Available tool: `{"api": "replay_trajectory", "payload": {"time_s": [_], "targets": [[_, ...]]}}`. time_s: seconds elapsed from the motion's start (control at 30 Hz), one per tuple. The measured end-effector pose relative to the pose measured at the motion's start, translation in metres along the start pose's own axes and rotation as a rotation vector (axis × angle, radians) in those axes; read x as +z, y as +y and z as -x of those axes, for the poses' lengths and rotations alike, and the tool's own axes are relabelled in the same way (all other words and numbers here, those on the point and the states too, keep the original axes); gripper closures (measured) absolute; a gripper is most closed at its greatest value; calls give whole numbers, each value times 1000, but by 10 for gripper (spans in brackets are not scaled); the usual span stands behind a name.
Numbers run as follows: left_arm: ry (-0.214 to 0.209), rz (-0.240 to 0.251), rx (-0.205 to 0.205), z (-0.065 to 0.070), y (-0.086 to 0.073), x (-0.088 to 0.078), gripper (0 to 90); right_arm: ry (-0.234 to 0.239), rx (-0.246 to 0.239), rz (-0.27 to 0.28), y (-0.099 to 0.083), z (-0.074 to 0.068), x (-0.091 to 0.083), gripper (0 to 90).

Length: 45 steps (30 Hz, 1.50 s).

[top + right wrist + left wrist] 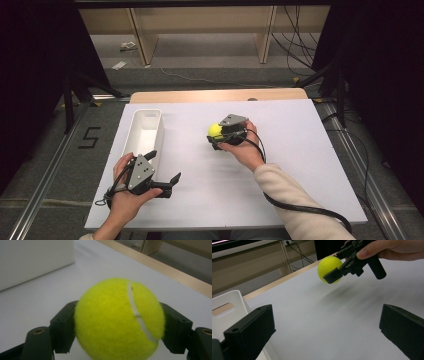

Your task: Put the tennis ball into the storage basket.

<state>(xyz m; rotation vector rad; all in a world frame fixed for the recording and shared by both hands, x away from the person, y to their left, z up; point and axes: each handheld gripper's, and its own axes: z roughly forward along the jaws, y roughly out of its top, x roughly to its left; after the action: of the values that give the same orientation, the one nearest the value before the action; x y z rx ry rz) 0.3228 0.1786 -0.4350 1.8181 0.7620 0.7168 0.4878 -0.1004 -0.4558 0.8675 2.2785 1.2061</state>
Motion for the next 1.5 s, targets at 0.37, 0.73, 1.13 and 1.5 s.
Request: {"api": "replay_trajectory", "payload": {"time_s": [0.37,0.73,1.13,1.5], "targets": [[-1,0,-1,0,0,0,0,5,7,9,3,-1,-2,263],[-1,0,-1,0,0,0,0,11,14,21,5,-3,-4,263],[0,-1,-1,0,0,0,0,14,14,31,8,-5,-5,263],[0,0,-1,0,0,0,0,20,24,39,10,-8,-7,263]]}}
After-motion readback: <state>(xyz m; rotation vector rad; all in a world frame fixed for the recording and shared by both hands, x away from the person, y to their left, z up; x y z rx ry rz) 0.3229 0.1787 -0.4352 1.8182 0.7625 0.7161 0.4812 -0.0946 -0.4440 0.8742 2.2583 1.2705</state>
